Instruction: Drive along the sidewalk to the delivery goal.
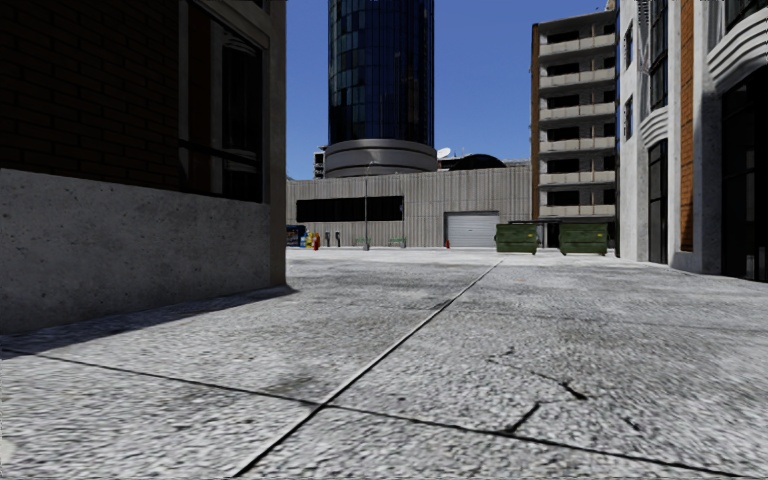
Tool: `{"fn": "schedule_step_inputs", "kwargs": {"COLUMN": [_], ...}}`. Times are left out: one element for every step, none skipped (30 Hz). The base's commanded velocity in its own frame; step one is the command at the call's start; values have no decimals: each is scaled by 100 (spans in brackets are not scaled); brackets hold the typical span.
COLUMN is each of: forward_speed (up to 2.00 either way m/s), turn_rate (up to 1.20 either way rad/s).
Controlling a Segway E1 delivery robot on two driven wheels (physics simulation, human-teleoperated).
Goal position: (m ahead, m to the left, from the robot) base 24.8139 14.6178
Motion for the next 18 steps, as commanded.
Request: {"fn": "schedule_step_inputs", "kwargs": {"forward_speed": [200, 200, 200, 200, 200, 200, 200, 200, 200, 200, 200, 200, 200, 200, 200, 200, 200, 200], "turn_rate": [0, 0, 0, 0, 0, 0, 0, 0, 0, 0, 0, 0, 0, 0, 0, 0, 0, 0]}}
